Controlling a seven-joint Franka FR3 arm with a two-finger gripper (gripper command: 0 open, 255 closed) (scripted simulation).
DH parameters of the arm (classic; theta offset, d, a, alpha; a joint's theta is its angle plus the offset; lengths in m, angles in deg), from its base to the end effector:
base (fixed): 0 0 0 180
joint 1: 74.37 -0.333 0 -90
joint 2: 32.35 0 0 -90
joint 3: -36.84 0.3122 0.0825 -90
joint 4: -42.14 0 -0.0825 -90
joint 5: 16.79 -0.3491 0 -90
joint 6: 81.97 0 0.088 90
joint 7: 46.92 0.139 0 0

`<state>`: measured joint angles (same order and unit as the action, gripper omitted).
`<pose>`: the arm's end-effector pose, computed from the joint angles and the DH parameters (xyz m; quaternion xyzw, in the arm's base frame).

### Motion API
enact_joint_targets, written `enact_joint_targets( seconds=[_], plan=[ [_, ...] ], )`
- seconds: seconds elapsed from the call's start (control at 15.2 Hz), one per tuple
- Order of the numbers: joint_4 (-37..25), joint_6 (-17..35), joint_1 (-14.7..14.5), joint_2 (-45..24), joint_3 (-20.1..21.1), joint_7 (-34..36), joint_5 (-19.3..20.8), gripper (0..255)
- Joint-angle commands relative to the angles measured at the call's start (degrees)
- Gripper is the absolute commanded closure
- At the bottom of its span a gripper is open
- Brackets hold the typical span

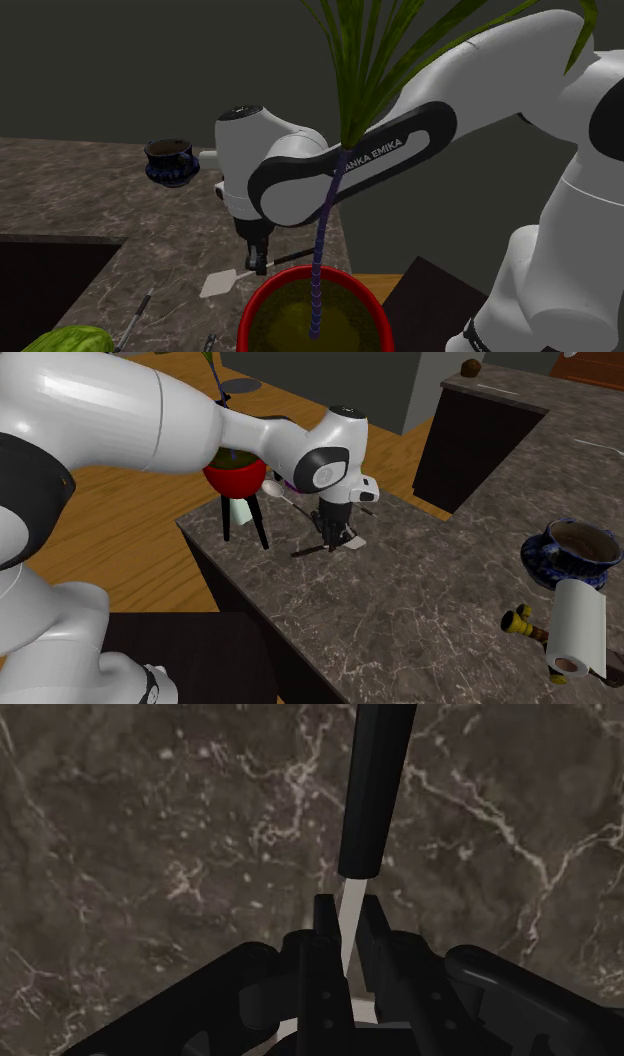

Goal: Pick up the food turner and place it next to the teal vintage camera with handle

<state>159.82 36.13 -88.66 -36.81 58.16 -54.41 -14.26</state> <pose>0.4290 0.3006 0.3799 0.9255 0.3773 -0.0303 0.0127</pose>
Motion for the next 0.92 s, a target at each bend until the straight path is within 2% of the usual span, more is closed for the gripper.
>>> enact_joint_targets(
  seconds=[0.0,0.86],
  plan=[
    [-0.78,-1.4,0.05,0.65,0.01,-0.23,-0.3,255],
    [-7.17,-10.52,0.24,3.59,-0.04,-1.2,-1.55,255]
  ],
)
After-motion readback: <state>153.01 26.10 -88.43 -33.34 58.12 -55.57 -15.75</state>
